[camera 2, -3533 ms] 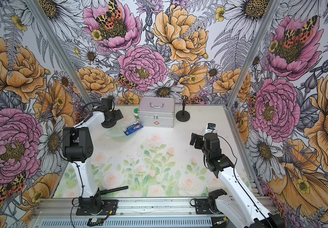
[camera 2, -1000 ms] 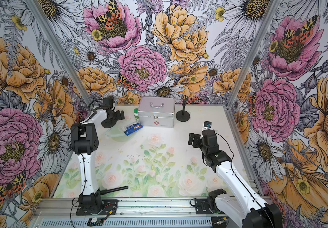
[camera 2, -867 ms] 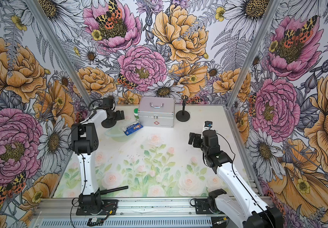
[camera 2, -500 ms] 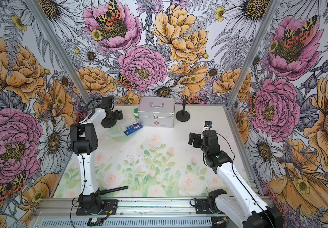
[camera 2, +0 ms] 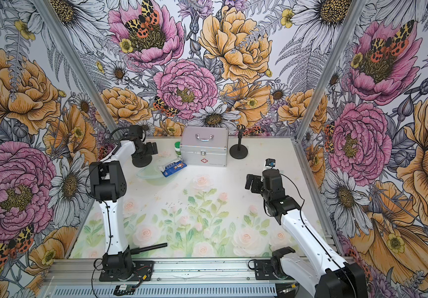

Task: Assemble a microphone stand
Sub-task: Move the microphone stand base to the center of the board.

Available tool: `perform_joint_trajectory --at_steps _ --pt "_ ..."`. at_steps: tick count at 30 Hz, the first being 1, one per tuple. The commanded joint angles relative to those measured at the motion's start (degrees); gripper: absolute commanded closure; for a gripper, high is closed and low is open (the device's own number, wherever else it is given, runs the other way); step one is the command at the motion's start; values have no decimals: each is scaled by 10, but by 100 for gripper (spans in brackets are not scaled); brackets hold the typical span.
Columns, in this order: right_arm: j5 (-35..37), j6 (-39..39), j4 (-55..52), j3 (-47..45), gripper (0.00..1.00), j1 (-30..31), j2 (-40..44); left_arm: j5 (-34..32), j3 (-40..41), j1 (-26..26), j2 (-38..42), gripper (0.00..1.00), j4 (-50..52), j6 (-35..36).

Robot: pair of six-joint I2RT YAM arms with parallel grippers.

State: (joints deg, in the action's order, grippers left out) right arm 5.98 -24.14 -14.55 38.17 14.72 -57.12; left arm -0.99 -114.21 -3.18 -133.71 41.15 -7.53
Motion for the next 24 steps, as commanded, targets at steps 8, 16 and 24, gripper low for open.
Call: perform_joint_trajectory --at_steps 8,16,24 --pt "3 -12 12 4 0 5 -7 10 -10 2 -49 1 5 14" --pt "8 -8 11 -3 0 4 3 20 1 0 -55 1 5 -4" --pt "4 10 11 5 0 4 -1 -8 85 7 20 1 5 -46"
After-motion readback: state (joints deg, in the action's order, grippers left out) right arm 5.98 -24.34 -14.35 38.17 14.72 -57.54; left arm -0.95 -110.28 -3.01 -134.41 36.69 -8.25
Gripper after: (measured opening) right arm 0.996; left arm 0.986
